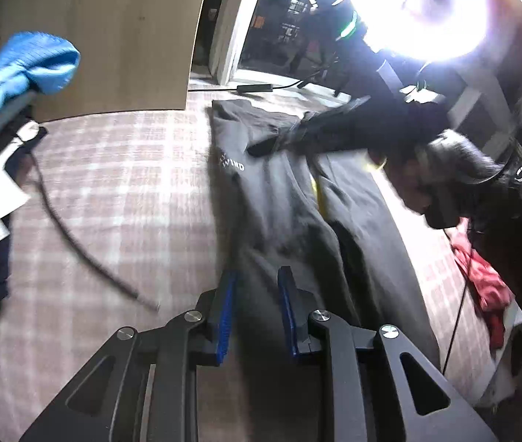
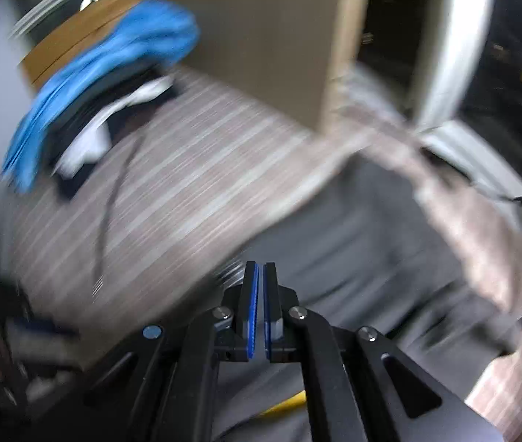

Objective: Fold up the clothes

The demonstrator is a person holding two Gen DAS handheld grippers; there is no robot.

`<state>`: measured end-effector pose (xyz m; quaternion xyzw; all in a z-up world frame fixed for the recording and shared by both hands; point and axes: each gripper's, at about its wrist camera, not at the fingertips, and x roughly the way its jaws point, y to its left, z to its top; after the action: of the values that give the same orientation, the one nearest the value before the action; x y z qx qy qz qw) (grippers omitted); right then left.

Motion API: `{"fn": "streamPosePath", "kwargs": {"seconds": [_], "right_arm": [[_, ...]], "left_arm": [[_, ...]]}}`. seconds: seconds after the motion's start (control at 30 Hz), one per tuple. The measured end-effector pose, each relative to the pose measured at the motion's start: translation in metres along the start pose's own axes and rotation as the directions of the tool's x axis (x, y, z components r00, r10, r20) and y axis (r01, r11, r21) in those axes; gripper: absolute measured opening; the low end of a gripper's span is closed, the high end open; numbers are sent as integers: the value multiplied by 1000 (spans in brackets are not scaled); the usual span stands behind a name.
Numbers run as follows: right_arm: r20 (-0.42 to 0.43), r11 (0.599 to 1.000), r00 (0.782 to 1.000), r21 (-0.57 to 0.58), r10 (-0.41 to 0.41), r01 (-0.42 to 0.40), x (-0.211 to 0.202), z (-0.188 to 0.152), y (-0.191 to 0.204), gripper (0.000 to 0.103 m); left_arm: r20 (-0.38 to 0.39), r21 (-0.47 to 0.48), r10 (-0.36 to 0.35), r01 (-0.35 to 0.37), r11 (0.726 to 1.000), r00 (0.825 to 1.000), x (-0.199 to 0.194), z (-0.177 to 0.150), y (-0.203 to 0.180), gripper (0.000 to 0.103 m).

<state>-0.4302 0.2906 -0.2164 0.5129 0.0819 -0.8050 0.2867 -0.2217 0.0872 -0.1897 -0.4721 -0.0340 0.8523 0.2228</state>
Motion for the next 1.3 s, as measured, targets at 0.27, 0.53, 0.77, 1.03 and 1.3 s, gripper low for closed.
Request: {"fn": "streamPosePath", "kwargs": {"seconds": [0.27,0.53,0.77,1.03,1.3], "right_arm": [[66,991,998,133,-22,13,-9,-22,-1,2],[-37,971,998,235,-40,48,-14,-118,30,6],[107,899,975,417,-195,134,-124,-181,64,12],[115,698,935,697,-335,164,-202,-369,198,36],[-31,629,938,734,-346,257,-143,-417,269,36]], "left_arm": [[-66,23,-51,52,998,997,-43,-61,-14,26],[-231,12,-130,136,991,964,-38,-145,-23,26],[-229,25,-113,122,992,967,-108,-193,-5,29],[-301,65,-181,209,976,936,-135,-251,-15,32],[-338,93,-125,165,982,933,-113,-261,-21,32]]}}
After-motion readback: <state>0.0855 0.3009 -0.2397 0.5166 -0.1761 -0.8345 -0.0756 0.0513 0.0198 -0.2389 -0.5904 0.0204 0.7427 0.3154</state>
